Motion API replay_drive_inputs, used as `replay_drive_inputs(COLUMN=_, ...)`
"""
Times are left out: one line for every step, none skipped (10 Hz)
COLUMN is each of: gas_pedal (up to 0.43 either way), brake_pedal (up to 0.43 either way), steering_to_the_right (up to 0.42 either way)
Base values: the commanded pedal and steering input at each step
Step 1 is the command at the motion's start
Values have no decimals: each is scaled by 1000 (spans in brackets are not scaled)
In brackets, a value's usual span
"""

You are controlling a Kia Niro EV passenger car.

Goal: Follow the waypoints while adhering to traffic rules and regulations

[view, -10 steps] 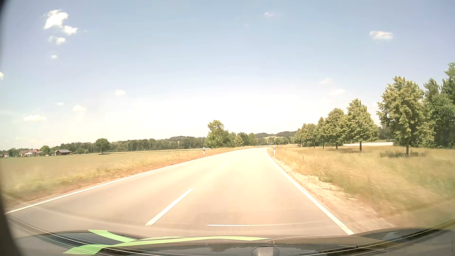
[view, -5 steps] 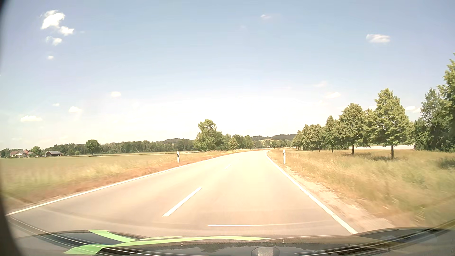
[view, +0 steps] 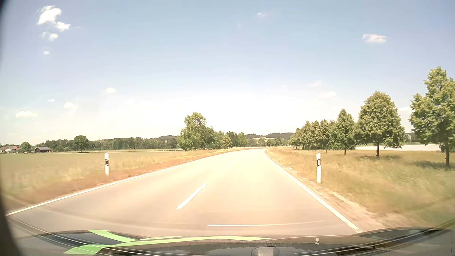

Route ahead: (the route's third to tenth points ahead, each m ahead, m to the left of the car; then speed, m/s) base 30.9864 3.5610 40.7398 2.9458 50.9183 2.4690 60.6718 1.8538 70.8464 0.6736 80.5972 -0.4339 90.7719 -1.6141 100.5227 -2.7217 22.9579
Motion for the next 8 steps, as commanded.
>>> replay_drive_inputs(gas_pedal=197, brake_pedal=0, steering_to_the_right=10)
replay_drive_inputs(gas_pedal=197, brake_pedal=0, steering_to_the_right=9)
replay_drive_inputs(gas_pedal=197, brake_pedal=0, steering_to_the_right=10)
replay_drive_inputs(gas_pedal=197, brake_pedal=0, steering_to_the_right=9)
replay_drive_inputs(gas_pedal=197, brake_pedal=0, steering_to_the_right=9)
replay_drive_inputs(gas_pedal=209, brake_pedal=0, steering_to_the_right=8)
replay_drive_inputs(gas_pedal=209, brake_pedal=0, steering_to_the_right=7)
replay_drive_inputs(gas_pedal=209, brake_pedal=0, steering_to_the_right=6)
